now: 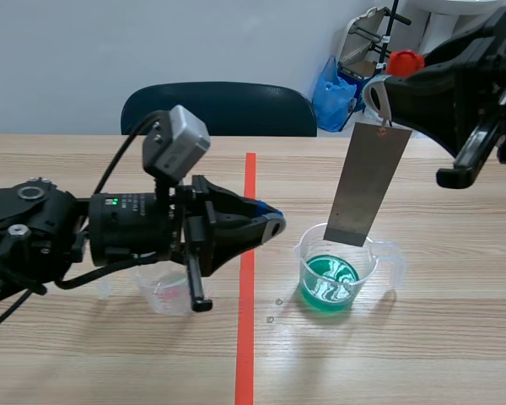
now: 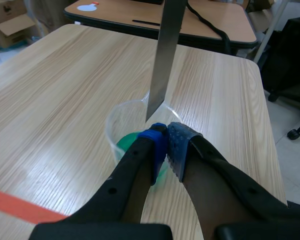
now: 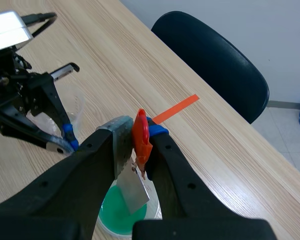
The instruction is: Do the redox reaction experiment
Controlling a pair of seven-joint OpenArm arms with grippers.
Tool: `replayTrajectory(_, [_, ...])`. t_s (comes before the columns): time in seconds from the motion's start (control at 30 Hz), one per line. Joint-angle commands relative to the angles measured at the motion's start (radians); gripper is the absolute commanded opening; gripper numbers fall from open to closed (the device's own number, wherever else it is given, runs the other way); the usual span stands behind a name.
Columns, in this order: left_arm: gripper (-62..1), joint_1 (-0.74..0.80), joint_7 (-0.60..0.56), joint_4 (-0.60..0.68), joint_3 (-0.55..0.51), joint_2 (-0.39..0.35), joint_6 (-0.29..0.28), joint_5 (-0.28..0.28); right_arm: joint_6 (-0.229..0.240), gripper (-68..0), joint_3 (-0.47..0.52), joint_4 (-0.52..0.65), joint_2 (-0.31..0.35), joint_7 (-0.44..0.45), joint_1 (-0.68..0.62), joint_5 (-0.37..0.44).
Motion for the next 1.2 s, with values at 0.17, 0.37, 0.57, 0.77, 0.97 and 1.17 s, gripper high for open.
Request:
replayTrajectory(0.17, [-58.2,-0.023,-0.002,-0.063,0.019,0.076,0.051,-0.007,-0.007,-65.6,0.010,0.016,0.014,0.014,0.015,0.011])
replayTrajectory(0.37, [-58.2,-0.039,0.022,-0.097,0.019,0.128,0.061,-0.008,-0.007,-65.6,0.010,0.016,0.014,0.015,0.015,0.011])
replayTrajectory(0.57, [-58.2,-0.050,0.048,-0.100,0.019,0.154,0.064,-0.035,-0.007,-65.6,0.010,0.016,0.014,0.015,0.015,0.011])
replayTrajectory(0.77, [-58.2,-0.049,0.049,-0.100,0.019,0.155,0.064,-0.041,-0.007,-65.5,0.010,0.016,0.014,0.015,0.015,0.011])
replayTrajectory(0.97, [-58.2,-0.049,0.049,-0.100,0.019,0.155,0.064,-0.041,-0.007,-65.6,0.010,0.016,0.014,0.015,0.015,0.011])
replayTrajectory(1.17, [-58.2,-0.048,0.048,-0.100,0.019,0.155,0.064,-0.041,-0.007,-65.6,0.010,0.016,0.014,0.015,0.015,0.011])
